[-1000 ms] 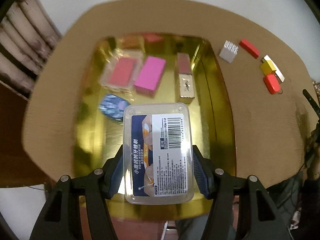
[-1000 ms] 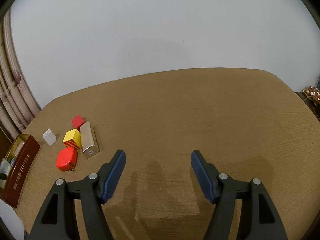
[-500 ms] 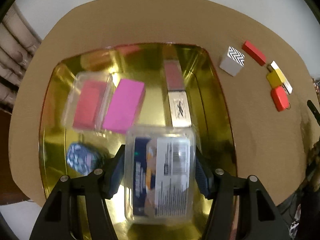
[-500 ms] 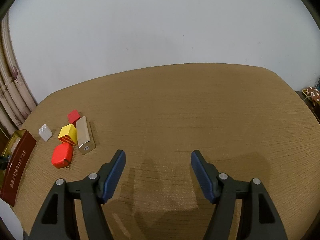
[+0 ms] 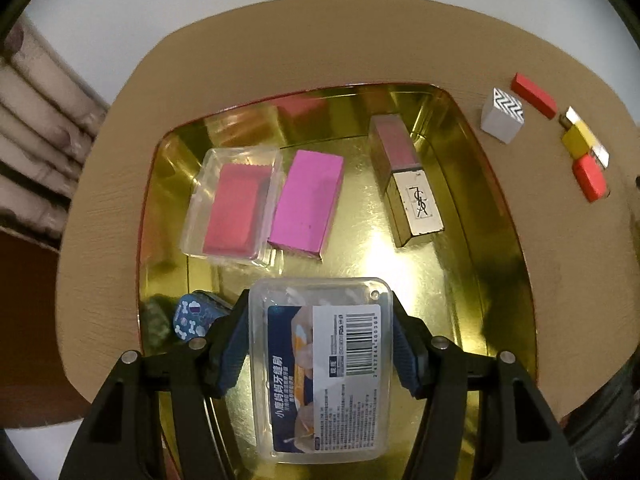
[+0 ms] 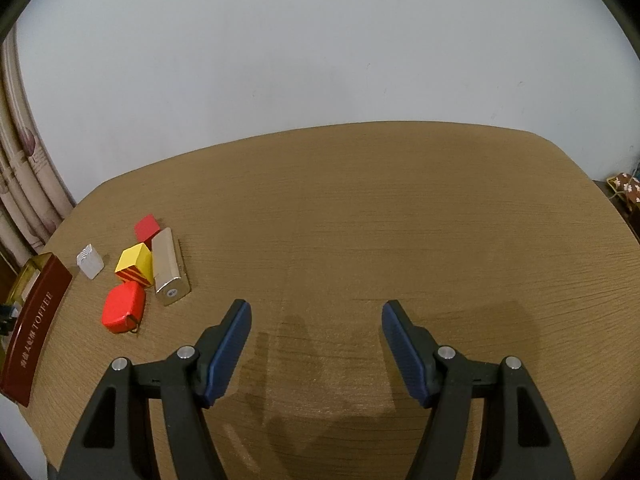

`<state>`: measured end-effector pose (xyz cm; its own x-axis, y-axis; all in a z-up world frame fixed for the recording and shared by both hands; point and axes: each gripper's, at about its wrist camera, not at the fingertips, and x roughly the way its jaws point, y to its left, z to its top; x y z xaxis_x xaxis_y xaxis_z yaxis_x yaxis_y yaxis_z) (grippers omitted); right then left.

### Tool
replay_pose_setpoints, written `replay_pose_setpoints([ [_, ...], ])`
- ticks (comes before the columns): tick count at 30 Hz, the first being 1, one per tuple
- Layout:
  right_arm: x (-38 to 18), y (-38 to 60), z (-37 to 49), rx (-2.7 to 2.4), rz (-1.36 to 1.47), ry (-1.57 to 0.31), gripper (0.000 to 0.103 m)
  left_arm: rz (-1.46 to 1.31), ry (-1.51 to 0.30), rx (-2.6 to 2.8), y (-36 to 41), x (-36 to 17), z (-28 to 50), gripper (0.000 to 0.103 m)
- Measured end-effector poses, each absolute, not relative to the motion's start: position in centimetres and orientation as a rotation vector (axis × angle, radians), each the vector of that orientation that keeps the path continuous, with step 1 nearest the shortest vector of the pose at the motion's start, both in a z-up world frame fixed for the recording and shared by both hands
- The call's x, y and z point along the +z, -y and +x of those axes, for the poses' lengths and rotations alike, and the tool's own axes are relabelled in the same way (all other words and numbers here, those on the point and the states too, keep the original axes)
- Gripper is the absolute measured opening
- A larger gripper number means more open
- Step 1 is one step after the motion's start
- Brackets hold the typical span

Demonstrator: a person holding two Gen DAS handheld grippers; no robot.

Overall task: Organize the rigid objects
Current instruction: 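Carry the toothbrush box into the gold tin and open the left gripper, then grasp the red square case with the right gripper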

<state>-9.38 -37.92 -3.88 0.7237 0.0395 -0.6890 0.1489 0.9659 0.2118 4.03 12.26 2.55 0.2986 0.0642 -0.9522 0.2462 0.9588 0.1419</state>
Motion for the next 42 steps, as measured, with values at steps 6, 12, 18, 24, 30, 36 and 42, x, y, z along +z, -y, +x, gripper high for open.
replay_pose_setpoints([
  [6,-3.8,38.0,-9.5,-0.059,0.269,-0.762,0.07,0.32,-1.2,-0.2,-9.9,3.4,2.2,0.062],
  [12,-3.7,38.1,-9.6,-0.051,0.276,-0.762,0.07,0.215,-1.169,-0.213,-10.0,4.4,2.2,0.078],
  [18,-3.6,38.1,-9.6,-0.052,0.275,-0.76,0.07,0.021,-1.059,-0.151,-11.9,8.1,1.5,0.078],
  [24,-3.6,37.4,-9.4,-0.047,0.252,-0.77,0.07,-0.06,-0.927,-0.036,-10.8,11.5,-4.6,0.079],
  [30,-3.6,36.4,-9.1,-0.034,0.21,-0.789,0.07,-0.123,-0.876,0.057,-12.3,11.5,-13.1,0.083],
  [36,-1.5,28.4,-9.4,0.221,0.168,-0.812,0.07,-0.163,-0.787,0.188,-13.6,10.3,-20.1,0.096],
  [42,-1.7,22.8,-6.6,0.251,0.093,-0.852,0.07,-0.095,-0.784,0.172,-12.8,9.2,-20.4,0.096],
])
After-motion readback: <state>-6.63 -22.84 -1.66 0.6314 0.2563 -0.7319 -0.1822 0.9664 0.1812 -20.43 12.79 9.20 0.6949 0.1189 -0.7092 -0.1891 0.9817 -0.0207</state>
